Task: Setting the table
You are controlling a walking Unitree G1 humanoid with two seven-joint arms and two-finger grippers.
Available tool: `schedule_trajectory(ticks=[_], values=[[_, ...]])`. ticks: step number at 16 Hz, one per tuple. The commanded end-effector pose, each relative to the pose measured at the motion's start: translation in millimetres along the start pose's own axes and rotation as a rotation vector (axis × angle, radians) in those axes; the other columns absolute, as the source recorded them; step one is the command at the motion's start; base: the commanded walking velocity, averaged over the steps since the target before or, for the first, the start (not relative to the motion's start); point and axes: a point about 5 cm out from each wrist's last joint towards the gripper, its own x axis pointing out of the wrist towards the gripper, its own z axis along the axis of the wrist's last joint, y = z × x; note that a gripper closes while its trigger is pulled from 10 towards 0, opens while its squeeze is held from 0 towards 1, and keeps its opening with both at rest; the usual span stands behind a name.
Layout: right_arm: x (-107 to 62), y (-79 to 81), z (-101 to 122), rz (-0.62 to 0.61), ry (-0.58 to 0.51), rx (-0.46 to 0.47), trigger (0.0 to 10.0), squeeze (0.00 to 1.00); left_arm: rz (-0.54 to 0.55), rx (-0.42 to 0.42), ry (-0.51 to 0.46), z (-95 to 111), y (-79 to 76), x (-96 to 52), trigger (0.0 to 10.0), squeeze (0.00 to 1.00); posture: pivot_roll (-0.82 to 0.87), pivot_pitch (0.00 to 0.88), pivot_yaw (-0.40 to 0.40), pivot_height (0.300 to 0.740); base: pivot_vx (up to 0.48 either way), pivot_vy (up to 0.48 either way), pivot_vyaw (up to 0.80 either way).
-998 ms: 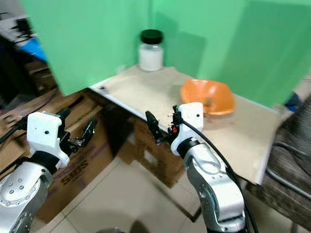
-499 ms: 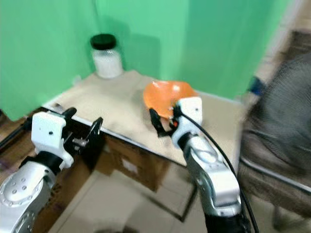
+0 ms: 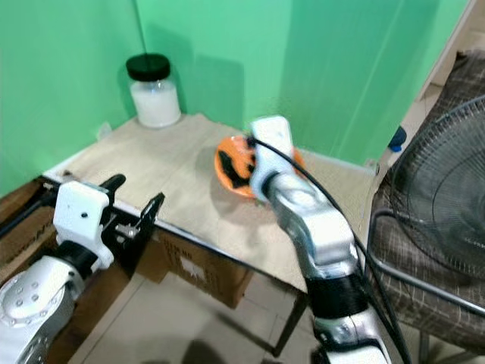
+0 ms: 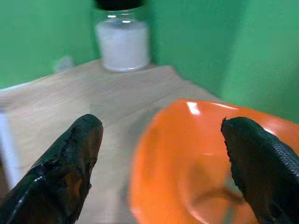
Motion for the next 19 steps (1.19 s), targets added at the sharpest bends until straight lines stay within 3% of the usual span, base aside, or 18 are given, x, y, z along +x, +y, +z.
schedule_trajectory(ticks=[1, 2, 3, 5, 6, 7, 8, 10, 11, 13, 14, 15, 19], values=[[8.0, -6.3, -5.6, -0.002, 0.103, 0.007, 10.0, 0.01, -0.091, -0.011, 0.027, -2.3, -3.8, 2.1, 10.0, 0.00, 0.10, 0.000, -0.011, 0.740, 0.000, 0.000, 0.00], [12.6, -10.4, -6.8, -0.015, 0.154, 0.008, 10.0, 0.45, -0.148, -0.008, 0.040, -2.7, -6.3, 3.3, 10.0, 0.00, 0.10, 0.000, -0.013, 0.740, 0.000, 0.000, 0.00], [19.3, -17.8, -7.9, -0.032, 0.220, 0.008, 10.0, 1.00, -0.239, 0.006, 0.053, -2.7, -10.2, 5.2, 10.0, 0.00, 0.10, 0.000, -0.020, 0.740, 0.000, 0.000, 0.00], [24.6, -24.7, -6.5, -0.060, 0.283, -0.005, 10.0, 1.00, -0.312, 0.004, 0.054, -1.8, -10.7, 2.6, 10.0, 0.00, 0.09, 0.000, -0.025, 0.740, 0.000, 0.000, 0.00], [27.7, -33.7, -6.2, -0.106, 0.356, -0.014, 10.0, 1.00, -0.413, 0.011, 0.079, -3.9, -16.4, -5.0, 10.0, 0.00, 0.09, 0.000, -0.025, 0.740, 0.000, 0.000, 0.00], [29.1, -38.1, -7.2, -0.131, 0.398, -0.010, 10.0, 0.71, -0.445, 0.017, 0.090, -4.8, -18.6, -7.5, 10.0, 0.00, 0.09, 0.000, -0.026, 0.740, 0.000, 0.000, 0.00], [31.6, -43.8, -7.1, -0.148, 0.422, 0.025, 10.0, 0.00, -0.476, 0.010, 0.099, -5.0, -20.5, -9.7, 10.0, 0.00, 0.09, 0.000, -0.026, 0.740, 0.000, 0.000, 0.00], [33.5, -50.3, -8.6, -0.168, 0.454, 0.076, 10.0, 0.00, -0.484, 0.010, 0.095, -3.8, -20.5, -11.1, 10.0, 0.00, 0.10, 0.000, -0.027, 0.740, 0.000, 0.000, 0.00], [33.3, -53.4, -10.7, -0.178, 0.477, 0.094, 3.0, 0.00, -0.481, 0.014, 0.092, -3.1, -18.8, -12.0, 10.0, 0.00, 0.10, 0.000, -0.027, 0.740, 0.000, 0.000, 0.00], [32.9, -55.1, -11.9, -0.177, 0.495, 0.105, 1.3, 0.00, -0.486, 0.010, 0.094, -3.1, -17.6, -13.6, 10.0, 0.00, 0.10, 0.000, -0.026, 0.740, 0.000, 0.000, 0.00], [31.8, -56.5, -14.1, -0.179, 0.520, 0.099, 1.4, 0.00, -0.489, 0.009, 0.098, -3.8, -17.0, -14.8, 10.0, 0.00, 0.10, 0.000, -0.026, 0.740, 0.000, 0.000, 0.00], [31.2, -58.2, -15.8, -0.183, 0.533, 0.101, 0.0, 0.00, -0.493, 0.009, 0.102, -4.4, -16.6, -15.4, 10.0, 0.00, 0.10, 0.000, -0.026, 0.740, 0.000, 0.000, 0.00], [30.2, -64.5, -24.2, -0.196, 0.573, 0.103, 0.0, 0.00, -0.494, 0.011, 0.101, -4.7, -16.8, -15.4, 10.0, 0.00, 0.09, 0.000, -0.026, 0.740, 0.000, 0.000, 0.00]])
